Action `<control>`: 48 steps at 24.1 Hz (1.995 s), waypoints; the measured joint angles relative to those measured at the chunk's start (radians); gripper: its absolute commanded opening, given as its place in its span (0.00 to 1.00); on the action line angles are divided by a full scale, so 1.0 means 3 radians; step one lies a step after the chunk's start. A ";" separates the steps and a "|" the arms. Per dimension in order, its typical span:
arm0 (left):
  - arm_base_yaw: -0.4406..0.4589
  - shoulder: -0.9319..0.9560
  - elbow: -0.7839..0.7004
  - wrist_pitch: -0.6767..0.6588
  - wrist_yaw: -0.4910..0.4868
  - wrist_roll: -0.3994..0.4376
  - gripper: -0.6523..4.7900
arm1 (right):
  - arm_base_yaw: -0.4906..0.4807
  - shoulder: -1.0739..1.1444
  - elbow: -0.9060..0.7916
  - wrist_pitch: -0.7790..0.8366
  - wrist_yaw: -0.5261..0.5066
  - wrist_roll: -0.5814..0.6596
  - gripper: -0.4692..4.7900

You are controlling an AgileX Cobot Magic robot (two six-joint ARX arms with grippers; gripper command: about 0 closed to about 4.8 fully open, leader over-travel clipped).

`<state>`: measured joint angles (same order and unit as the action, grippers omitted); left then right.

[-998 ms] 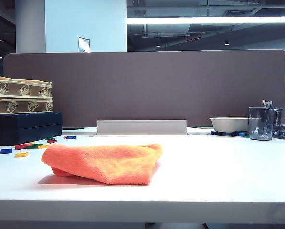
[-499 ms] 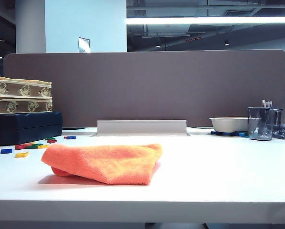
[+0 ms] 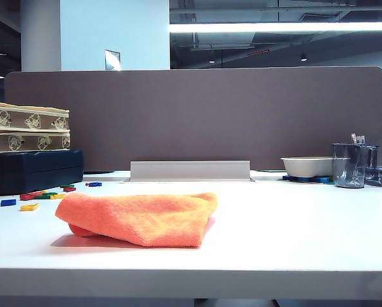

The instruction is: Use an orange cloth to wipe the letter magnets on the table away for a distance.

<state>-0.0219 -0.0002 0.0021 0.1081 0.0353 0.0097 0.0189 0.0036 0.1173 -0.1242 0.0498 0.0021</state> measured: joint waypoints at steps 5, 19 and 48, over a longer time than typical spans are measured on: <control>0.0000 0.0000 0.0000 -0.0001 0.0000 0.0000 0.11 | -0.0003 -0.0001 0.0000 0.0000 0.0000 -0.0001 0.09; 0.0233 0.0003 -0.0001 0.0000 0.0008 0.0000 0.11 | 0.0048 -0.0001 -0.0159 0.0003 0.0004 0.0000 0.09; 0.0229 0.0003 -0.0001 -0.0001 0.0010 0.0000 0.11 | 0.0203 -0.0001 -0.0370 -0.0164 0.0000 0.0000 0.09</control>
<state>0.0467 0.0006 0.0017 0.1078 0.0383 0.0097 0.0799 0.0032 0.0063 -0.1734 0.0498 0.0021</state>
